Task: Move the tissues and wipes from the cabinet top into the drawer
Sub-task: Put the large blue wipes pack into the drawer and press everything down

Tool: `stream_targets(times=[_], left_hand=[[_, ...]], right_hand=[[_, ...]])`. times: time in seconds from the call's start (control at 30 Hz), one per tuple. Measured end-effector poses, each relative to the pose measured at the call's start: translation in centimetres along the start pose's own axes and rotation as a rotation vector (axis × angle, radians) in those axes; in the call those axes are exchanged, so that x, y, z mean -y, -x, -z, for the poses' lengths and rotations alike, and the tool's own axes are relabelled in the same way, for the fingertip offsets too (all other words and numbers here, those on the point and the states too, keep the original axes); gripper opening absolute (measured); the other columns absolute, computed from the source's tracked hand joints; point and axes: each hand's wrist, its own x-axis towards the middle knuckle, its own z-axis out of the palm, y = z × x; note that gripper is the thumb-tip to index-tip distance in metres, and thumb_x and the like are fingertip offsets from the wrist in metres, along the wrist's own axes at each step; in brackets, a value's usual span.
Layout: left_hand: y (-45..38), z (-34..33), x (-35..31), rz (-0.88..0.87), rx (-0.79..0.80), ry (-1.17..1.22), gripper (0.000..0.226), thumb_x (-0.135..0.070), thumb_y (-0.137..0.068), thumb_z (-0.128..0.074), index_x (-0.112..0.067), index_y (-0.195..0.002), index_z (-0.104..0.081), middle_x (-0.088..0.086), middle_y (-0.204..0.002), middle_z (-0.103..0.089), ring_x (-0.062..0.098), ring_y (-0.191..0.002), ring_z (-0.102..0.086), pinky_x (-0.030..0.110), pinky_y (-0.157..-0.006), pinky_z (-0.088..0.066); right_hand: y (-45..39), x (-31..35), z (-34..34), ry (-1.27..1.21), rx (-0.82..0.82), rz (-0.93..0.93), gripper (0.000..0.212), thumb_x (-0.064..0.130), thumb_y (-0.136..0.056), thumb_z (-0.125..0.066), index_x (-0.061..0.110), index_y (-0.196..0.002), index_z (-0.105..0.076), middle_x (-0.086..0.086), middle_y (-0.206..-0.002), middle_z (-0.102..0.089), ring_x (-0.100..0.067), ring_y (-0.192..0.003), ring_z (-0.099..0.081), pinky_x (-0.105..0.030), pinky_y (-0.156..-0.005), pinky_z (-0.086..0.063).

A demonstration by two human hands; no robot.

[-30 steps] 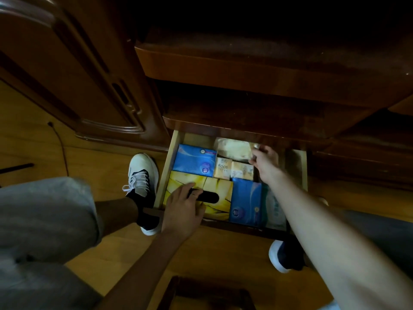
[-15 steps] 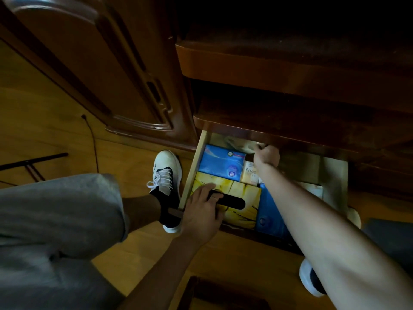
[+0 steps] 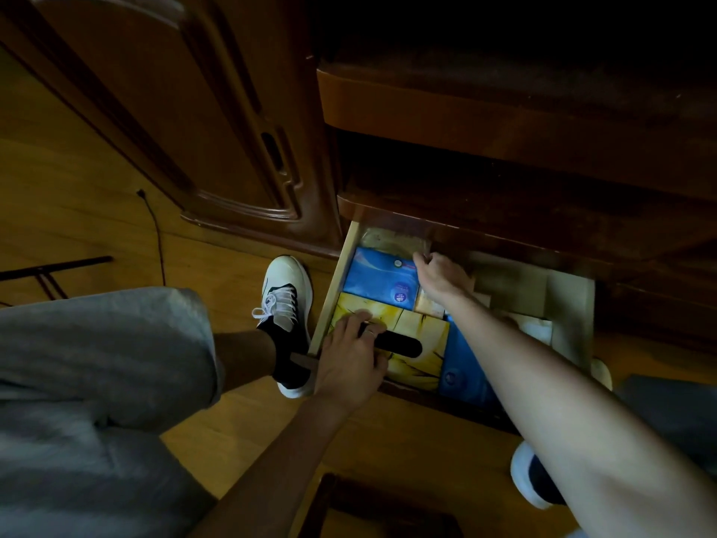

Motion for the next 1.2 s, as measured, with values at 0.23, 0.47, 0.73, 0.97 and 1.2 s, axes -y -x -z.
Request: stream_targets(times=[0.23, 0.47, 0.73, 0.97, 1.2], left_hand=[[-0.5, 1.8, -0.6, -0.01, 0.195, -0.12, 0.056, -0.043, -0.097, -0.055, -0.019, -0.146, -0.042, 0.002, -0.157, -0.029, 0.025, -0.143, -0.027, 0.045, -0.107, -0.043], [0.3, 12.5, -5.7, -0.179, 0.078, -0.178, 0.054, -0.041, -0.097, -0.052, -0.028, -0.148, -0.043, -0.004, -0.154, -0.039, 0.024, -0.129, -0.052, 0.041, -0.098, -0.048], [0.4, 32.3, -18.8, -0.628, -0.73, -0.053, 0.025, -0.023, -0.094, -0.059, -0.023, -0.117, -0.068, -0.003, -0.119, -0.066, 0.019, -0.111, -0.06, 0.036, -0.077, -0.058], [-4.5, 40.1, -25.8, -0.643, -0.736, -0.082, 0.025, -0.024, -0.096, -0.056, -0.02, -0.117, -0.069, 0.0, -0.122, -0.064, 0.021, -0.11, -0.058, 0.04, -0.08, -0.056], [-13.5, 39.7, -34.0, -0.637, -0.552, -0.136, 0.03, -0.031, -0.097, -0.056, -0.025, -0.124, -0.064, 0.003, -0.131, -0.059, 0.023, -0.121, -0.053, 0.04, -0.094, -0.048]], right_hand=[[6.3, -1.2, 4.9, 0.19, 0.136, 0.125, 0.043, 0.042, -0.1, -0.05, 0.018, -0.134, -0.058, -0.009, -0.139, -0.06, -0.032, -0.124, -0.057, -0.04, -0.102, -0.046], [16.5, -5.1, 16.7, 0.077, 0.005, 0.235, 0.031, 0.039, -0.1, -0.058, 0.032, -0.13, -0.066, 0.008, -0.134, -0.065, -0.016, -0.118, -0.062, -0.038, -0.098, -0.052], [25.4, -1.7, 36.0, -0.047, -0.948, 0.668, 0.017, 0.039, -0.096, -0.05, 0.044, -0.102, -0.065, 0.021, -0.092, -0.064, 0.003, -0.078, -0.059, -0.02, -0.066, -0.049], [22.9, -0.7, 43.0, 0.234, -0.856, 0.468, 0.056, 0.06, -0.102, -0.032, 0.026, -0.134, -0.062, 0.005, -0.137, -0.063, -0.019, -0.128, -0.053, -0.038, -0.096, -0.045], [20.5, -1.1, 49.2, 0.135, -0.86, 0.475, 0.029, 0.048, -0.1, -0.044, 0.037, -0.102, -0.071, 0.015, -0.097, -0.072, -0.009, -0.086, -0.066, -0.033, -0.069, -0.051]])
